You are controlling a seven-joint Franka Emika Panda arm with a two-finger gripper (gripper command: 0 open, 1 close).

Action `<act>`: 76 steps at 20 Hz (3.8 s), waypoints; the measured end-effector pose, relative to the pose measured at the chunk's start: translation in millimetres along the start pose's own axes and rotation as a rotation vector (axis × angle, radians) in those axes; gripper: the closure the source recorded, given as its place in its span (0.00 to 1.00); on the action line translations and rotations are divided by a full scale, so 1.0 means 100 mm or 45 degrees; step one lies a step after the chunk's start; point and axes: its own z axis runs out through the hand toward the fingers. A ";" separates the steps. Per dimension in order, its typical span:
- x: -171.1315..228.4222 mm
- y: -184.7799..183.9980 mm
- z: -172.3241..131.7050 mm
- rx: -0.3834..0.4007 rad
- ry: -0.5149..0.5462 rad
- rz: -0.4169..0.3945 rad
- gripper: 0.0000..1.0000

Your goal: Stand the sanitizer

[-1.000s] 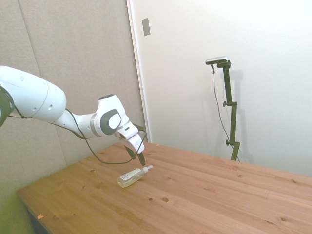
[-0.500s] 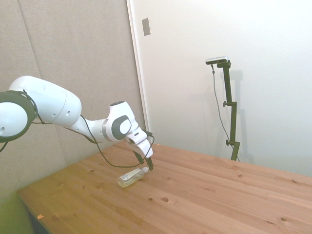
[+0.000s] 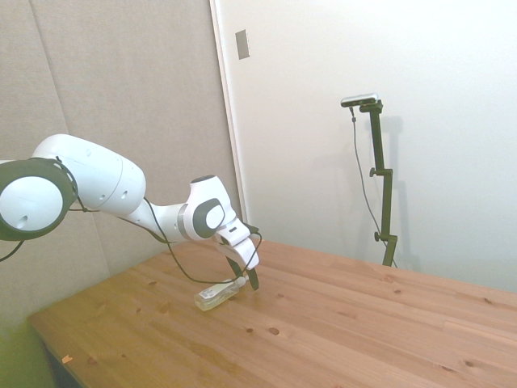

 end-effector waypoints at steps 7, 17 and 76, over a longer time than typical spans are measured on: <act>0.03 0.02 0.01 -0.002 -0.005 0.008 1.00; 0.13 0.07 0.02 -0.027 -0.059 0.031 1.00; -0.06 0.00 -0.63 0.581 1.009 0.322 0.00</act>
